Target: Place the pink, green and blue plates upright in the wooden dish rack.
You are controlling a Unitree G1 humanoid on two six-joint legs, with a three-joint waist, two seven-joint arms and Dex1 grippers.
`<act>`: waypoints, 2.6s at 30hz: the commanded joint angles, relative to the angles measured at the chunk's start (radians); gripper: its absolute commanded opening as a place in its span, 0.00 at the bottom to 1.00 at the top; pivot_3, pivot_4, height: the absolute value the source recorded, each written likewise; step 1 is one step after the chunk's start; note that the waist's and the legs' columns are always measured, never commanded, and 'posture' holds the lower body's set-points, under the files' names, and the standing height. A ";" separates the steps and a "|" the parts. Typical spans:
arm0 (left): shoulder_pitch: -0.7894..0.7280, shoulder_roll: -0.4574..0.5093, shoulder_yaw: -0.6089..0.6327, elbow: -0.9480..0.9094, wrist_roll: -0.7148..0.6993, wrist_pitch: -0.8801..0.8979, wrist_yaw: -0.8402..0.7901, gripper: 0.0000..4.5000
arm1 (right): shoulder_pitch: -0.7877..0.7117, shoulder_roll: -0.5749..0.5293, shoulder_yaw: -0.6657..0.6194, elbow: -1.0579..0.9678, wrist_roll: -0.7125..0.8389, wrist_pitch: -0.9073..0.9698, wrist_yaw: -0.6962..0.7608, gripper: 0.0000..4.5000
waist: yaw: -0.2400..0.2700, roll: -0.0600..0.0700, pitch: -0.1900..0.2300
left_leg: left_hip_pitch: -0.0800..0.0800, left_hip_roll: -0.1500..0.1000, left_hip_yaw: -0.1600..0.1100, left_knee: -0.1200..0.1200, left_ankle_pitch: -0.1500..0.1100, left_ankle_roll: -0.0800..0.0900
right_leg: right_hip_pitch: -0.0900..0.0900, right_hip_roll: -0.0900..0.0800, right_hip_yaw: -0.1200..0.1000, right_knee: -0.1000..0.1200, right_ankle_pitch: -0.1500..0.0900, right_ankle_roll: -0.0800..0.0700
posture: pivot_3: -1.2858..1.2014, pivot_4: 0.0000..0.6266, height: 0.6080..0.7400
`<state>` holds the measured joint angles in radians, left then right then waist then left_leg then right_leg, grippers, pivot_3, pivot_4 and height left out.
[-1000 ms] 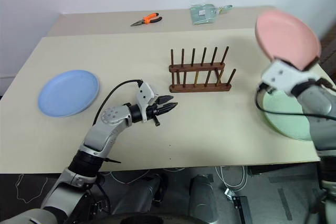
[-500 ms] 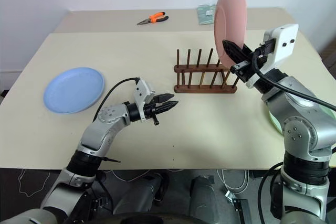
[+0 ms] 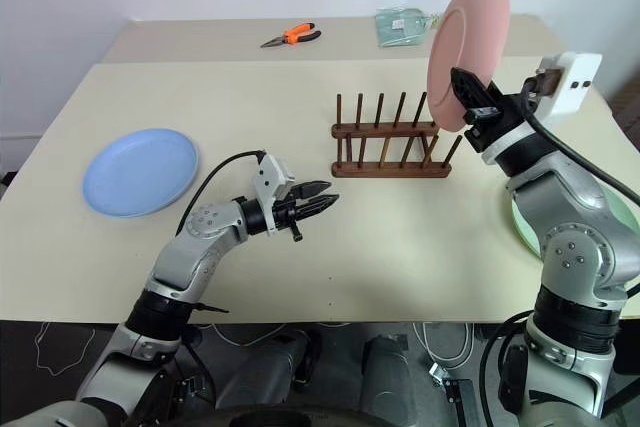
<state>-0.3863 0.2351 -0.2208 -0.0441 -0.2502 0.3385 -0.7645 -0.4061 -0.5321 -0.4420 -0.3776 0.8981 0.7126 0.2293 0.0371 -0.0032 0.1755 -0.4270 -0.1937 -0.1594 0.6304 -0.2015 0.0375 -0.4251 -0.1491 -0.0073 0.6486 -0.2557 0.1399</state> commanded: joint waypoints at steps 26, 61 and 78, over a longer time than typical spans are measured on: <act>-0.002 0.009 -0.024 -0.012 0.006 -0.025 -0.028 0.30 | 0.405 -0.228 -0.258 -0.046 -0.157 -0.107 0.255 0.69 | 0.001 0.001 -0.001 | 0.000 0.000 0.001 0.000 -0.001 0.002 | 0.001 -0.001 0.000 -0.001 0.000 0.000 | 0.52 0.24 0.84; -0.024 0.009 -0.051 0.054 0.046 -0.085 -0.062 0.30 | -0.122 -0.132 -0.155 -0.137 -0.023 -0.138 0.017 0.01 | 0.004 0.002 0.000 | 0.001 0.002 0.007 -0.001 -0.002 0.003 | -0.001 0.000 0.004 -0.001 0.000 0.002 | 0.52 0.24 0.84; -0.015 0.005 -0.048 0.044 0.045 -0.089 -0.040 0.30 | -0.221 0.224 0.170 -0.067 0.420 -0.078 -0.426 0.01 | -0.001 0.003 0.000 | 0.000 0.000 0.008 -0.001 -0.003 0.005 | -0.002 0.000 0.005 -0.001 0.000 0.001 | 0.52 0.24 0.84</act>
<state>-0.4022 0.2401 -0.2795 0.0359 -0.2004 0.2685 -0.8039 -0.6195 -0.3193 -0.2617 -0.4283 1.3069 0.6552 -0.1891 0.0360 -0.0004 0.1752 -0.4267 -0.1935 -0.1517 0.6291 -0.2046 0.0423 -0.4277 -0.1489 -0.0023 0.6480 -0.2556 0.1411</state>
